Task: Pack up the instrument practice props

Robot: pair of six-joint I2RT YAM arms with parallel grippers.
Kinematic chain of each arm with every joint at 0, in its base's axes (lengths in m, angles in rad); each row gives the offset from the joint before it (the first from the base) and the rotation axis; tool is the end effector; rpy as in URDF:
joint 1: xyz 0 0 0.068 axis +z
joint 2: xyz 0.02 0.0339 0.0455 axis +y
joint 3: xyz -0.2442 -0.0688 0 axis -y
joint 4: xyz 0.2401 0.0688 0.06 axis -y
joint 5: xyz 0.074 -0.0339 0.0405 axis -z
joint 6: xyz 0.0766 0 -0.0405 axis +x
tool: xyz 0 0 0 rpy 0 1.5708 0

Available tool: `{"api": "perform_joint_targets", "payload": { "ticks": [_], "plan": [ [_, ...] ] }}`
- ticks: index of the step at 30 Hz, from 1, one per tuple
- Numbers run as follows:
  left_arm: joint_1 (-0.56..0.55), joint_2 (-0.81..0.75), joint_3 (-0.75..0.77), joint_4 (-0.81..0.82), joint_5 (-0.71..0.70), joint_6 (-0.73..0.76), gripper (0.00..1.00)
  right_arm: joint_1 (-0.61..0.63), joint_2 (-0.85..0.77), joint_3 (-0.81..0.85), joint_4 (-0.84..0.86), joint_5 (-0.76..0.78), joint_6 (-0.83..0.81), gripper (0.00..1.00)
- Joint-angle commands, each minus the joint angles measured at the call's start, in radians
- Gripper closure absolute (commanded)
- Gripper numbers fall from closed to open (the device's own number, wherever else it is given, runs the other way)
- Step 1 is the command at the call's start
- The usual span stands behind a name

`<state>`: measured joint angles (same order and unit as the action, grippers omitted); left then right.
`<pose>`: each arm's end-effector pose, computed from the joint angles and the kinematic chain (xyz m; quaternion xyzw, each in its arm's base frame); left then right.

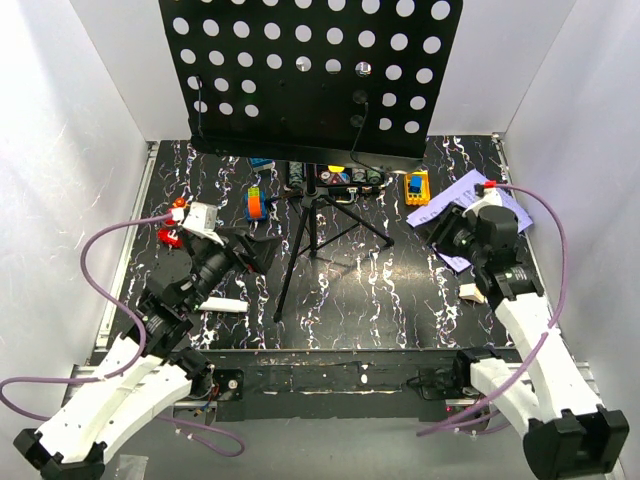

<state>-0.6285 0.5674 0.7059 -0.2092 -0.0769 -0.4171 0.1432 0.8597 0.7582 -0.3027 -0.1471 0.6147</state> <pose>0.1600 -0.1091 0.3267 0.0511 0.7298 -0.3157 0.6042 0.2392 0.0458 0.2750 0.1551 0.8188 0.2602 0.4876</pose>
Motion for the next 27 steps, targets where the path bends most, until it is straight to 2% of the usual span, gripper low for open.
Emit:
{"api": "perform_joint_targets", "payload": {
  "ticks": [1,4,7,17,27],
  "plan": [
    [0.001,0.046,-0.036,0.282,0.132,0.084,0.02,0.155,-0.05,-0.019,0.142,0.053,-0.117,0.5],
    [0.001,0.121,-0.043,0.402,0.158,0.141,0.02,0.306,-0.062,-0.025,0.187,0.141,-0.196,0.5],
    [0.001,0.196,-0.071,0.563,0.18,0.205,0.04,0.393,-0.045,-0.025,0.228,0.201,-0.213,0.49],
    [0.0,0.491,-0.037,0.939,0.051,0.343,0.25,0.489,-0.011,-0.066,0.359,0.173,-0.147,0.51],
    [0.001,0.735,0.086,1.116,0.023,0.347,0.39,0.496,-0.01,-0.134,0.537,0.155,0.002,0.52]
  ]
}}
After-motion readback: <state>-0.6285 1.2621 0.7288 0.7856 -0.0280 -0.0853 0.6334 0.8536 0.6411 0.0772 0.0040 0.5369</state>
